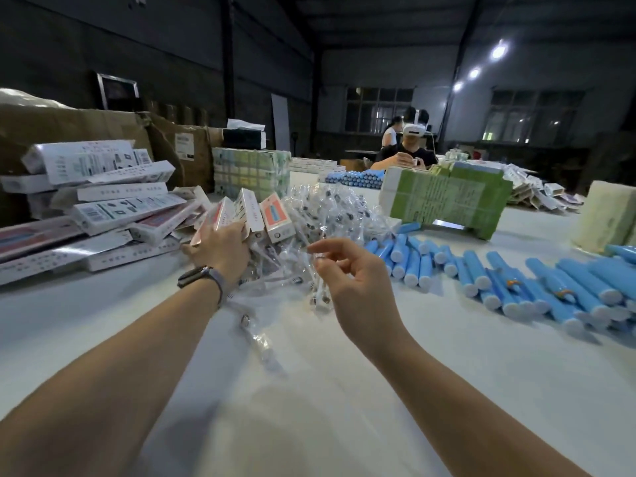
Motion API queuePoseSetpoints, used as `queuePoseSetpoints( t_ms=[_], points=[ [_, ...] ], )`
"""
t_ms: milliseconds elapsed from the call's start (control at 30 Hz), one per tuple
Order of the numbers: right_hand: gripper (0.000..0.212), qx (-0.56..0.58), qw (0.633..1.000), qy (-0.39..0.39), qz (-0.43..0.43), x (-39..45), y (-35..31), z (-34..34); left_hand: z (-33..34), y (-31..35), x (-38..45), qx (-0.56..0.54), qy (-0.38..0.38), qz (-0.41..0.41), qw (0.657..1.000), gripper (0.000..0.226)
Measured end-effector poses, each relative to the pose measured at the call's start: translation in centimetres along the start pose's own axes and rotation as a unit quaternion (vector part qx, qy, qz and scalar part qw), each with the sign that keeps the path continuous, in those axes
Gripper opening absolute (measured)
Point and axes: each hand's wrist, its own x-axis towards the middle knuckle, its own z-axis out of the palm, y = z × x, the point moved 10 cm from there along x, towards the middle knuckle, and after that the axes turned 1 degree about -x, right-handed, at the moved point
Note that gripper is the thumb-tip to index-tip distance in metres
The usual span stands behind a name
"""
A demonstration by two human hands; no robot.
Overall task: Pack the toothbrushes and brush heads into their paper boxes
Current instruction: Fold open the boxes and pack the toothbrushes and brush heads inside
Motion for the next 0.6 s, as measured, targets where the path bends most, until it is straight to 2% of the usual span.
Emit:
queuePoseSetpoints(
  t_ms=[100, 167, 233, 300, 367, 433, 533, 600],
  points=[
    [0.024, -0.004, 1.000, 0.010, 0.003, 0.2, -0.2, -0.7, -3.3, 2.1, -3.0, 0.021, 0.023, 0.057, 0.998, 0.022],
    [0.024, -0.007, 1.000, 0.017, 0.004, 0.2, -0.4, -1.2, -7.5, 4.4, -5.5, 0.007, 0.110, 0.115, 0.987, 0.020],
    [0.022, -0.032, 0.999, 0.030, -0.006, 0.2, -0.9, -2.0, -12.1, 7.1, -8.3, -0.066, 0.190, 0.183, 0.962, 0.022],
    [0.034, -0.112, 0.993, 0.037, -0.024, 0.5, -1.5, -3.3, -15.1, 9.7, -10.3, -0.161, 0.191, 0.225, 0.942, 0.017],
    [0.067, -0.174, 0.984, 0.009, -0.037, 0.7, -1.5, -4.4, -16.1, 12.1, -11.6, -0.258, 0.122, 0.233, 0.930, 0.004],
    [0.092, -0.195, 0.980, -0.029, -0.036, 0.3, -0.9, -5.3, -15.5, 14.6, -12.9, -0.350, 0.019, 0.233, 0.907, 0.010],
    [0.092, -0.260, 0.964, -0.008, -0.055, -0.9, -0.3, -7.9, -13.9, 17.1, -14.6, -0.426, -0.117, 0.225, 0.869, 0.019],
    [0.086, -0.247, 0.967, 0.007, -0.057, -1.5, 0.1, -9.9, -11.7, 18.0, -15.6, -0.462, -0.212, 0.201, 0.837, 0.021]
  ],
)
